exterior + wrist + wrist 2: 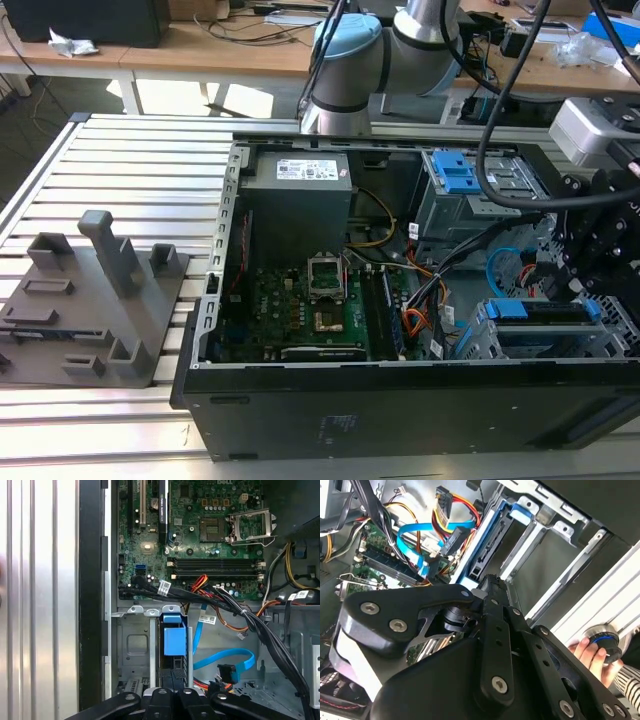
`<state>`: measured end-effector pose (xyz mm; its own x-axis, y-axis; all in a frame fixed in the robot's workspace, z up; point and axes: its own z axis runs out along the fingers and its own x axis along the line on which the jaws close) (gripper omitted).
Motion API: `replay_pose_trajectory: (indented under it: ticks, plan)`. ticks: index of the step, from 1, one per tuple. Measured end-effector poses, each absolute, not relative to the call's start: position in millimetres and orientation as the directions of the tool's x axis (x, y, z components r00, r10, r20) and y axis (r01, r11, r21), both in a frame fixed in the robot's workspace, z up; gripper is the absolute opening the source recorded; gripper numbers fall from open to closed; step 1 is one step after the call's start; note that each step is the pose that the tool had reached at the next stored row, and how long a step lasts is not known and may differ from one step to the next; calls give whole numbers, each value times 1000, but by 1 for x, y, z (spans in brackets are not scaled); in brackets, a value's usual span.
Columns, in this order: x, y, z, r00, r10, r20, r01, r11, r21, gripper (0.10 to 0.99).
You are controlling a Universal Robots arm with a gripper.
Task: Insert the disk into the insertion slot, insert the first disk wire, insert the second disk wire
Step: 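Insert the disk into the insertion slot, then insert the first disk wire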
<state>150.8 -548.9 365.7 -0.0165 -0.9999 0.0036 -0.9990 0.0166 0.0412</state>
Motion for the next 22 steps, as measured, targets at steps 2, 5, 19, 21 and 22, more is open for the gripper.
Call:
replay_pose_trajectory:
  ticks: [2,5,19,21,22]
  plan:
    - [154,-549,365,-16,-1000,4,-999,17,41,106]
    - [154,-549,365,-17,-1000,4,-999,17,41,106]
    - [155,-549,365,-17,-1000,4,-999,17,41,173]
    - [155,-549,365,-17,-1000,4,-999,17,41,235]
    - [155,-549,365,-17,-1000,4,-999,17,41,302]
